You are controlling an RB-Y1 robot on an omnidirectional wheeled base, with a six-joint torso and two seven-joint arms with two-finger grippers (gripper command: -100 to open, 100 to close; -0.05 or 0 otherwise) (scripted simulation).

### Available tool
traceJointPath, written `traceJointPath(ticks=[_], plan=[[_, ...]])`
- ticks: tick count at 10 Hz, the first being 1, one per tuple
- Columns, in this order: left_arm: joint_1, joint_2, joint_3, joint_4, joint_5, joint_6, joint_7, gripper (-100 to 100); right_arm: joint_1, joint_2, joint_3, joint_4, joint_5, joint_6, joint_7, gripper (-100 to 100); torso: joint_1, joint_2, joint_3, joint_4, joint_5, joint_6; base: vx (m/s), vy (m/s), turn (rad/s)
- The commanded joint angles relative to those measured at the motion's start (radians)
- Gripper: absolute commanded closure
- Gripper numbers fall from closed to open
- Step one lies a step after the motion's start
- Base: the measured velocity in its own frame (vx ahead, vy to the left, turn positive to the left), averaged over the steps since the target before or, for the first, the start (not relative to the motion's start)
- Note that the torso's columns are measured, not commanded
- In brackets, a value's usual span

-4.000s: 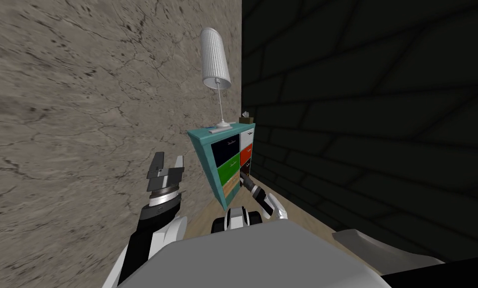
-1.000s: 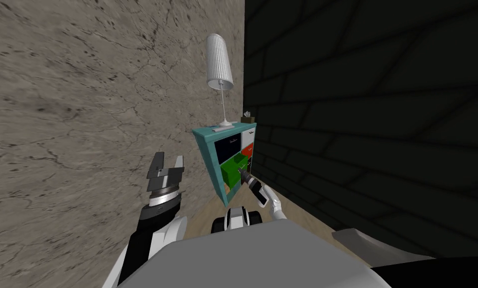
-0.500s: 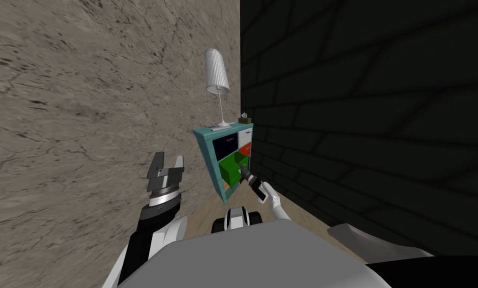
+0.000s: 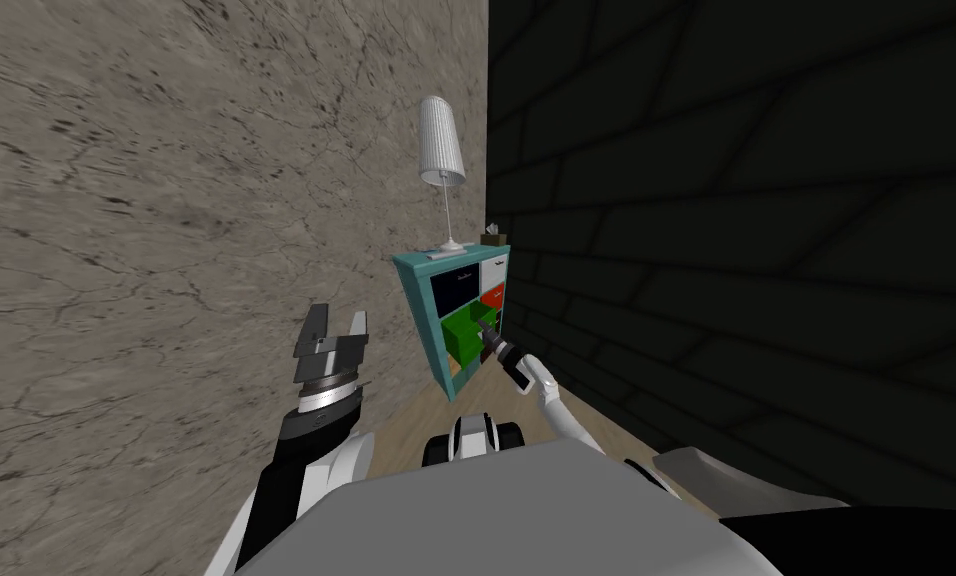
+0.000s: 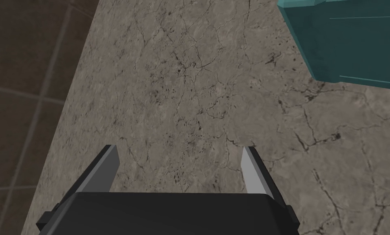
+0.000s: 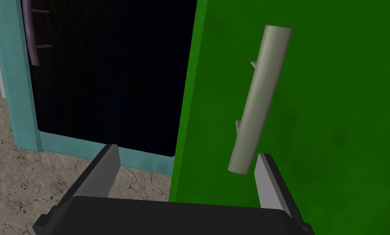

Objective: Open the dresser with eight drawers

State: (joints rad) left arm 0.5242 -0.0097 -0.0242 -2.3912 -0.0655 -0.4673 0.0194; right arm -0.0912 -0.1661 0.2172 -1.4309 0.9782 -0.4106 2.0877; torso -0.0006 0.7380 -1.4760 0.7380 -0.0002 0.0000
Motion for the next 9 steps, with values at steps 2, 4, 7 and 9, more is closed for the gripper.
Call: traceJointPath(ticks=[2, 4, 7, 9], plan=[[0.000, 0.000, 0.000, 0.000, 0.000, 0.000, 0.000, 0, -0.067, -0.045, 0.019, -0.015, 0.018, 0.075, -0.090, -100, 0.001, 0.001, 0.001, 0.002, 0.000, 0.000, -0.063, -0.001, 0.060], [0.000, 0.000, 0.000, 0.000, 0.000, 0.000, 0.000, 0, -0.055, -0.035, 0.015, 0.002, 0.015, 0.061, -0.072, 0, 0.000, 0.003, 0.002, 0.003, 0.001, 0.001, -0.013, 0.001, 0.006], [0.000, 0.000, 0.000, 0.000, 0.000, 0.000, 0.000, 0, -0.052, -0.035, 0.016, 0.005, 0.015, 0.062, -0.071, 0, 0.001, 0.001, 0.001, 0.001, 0.000, 0.000, 0.000, 0.000, 0.000], [0.000, 0.000, 0.000, 0.000, 0.000, 0.000, 0.000, 0, -0.052, -0.035, 0.016, 0.005, 0.015, 0.062, -0.071, 0, 0.001, 0.001, 0.000, 0.001, 0.000, 0.000, 0.000, 0.000, 0.000]])
